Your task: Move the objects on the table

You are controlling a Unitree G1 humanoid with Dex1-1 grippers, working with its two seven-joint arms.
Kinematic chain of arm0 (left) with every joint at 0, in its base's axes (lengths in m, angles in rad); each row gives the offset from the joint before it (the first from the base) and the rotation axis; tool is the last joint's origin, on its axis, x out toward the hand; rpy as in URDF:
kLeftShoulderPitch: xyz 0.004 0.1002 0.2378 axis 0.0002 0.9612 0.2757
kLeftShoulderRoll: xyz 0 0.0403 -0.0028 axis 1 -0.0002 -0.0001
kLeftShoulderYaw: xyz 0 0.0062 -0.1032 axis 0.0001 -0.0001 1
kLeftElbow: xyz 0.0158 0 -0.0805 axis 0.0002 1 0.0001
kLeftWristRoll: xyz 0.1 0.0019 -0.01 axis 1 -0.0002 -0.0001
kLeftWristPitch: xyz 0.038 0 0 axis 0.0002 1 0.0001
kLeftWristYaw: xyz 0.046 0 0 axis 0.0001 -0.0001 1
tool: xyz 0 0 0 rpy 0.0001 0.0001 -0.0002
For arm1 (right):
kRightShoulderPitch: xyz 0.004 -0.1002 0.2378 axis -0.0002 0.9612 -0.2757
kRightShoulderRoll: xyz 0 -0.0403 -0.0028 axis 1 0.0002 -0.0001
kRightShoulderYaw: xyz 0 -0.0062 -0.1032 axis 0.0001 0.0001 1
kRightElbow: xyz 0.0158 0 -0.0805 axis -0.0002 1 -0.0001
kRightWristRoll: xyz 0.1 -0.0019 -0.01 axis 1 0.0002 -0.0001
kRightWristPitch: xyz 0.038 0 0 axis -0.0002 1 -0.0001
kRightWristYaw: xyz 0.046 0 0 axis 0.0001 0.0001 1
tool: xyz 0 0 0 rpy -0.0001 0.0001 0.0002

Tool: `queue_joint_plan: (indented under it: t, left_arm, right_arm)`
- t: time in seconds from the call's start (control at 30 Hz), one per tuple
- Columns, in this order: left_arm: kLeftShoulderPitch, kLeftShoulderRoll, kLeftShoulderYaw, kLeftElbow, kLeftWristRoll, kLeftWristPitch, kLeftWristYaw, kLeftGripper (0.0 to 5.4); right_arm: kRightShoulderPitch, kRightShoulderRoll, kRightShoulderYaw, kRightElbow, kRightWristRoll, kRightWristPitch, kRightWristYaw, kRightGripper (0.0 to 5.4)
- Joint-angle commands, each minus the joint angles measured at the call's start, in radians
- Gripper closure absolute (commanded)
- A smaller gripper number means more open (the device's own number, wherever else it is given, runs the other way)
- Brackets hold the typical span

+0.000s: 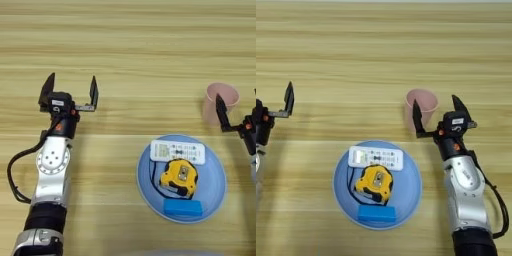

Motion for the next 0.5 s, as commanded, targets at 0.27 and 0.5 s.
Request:
queue_joint_plan:
  t: [0.27,0.5]
  left_arm:
    - [-0.028,0.01,-0.009,0.035,0.018,-0.018,0.013,0.02]
    - [-0.033,0.012,-0.011,0.045,0.022,-0.025,0.017,0.02]
  right_arm:
    - [0.071,-0.021,0.009,-0.141,0.006,0.157,0.036,0.0]
    - [0.141,-0.011,0.016,-0.202,0.024,0.206,0.055,0.0]
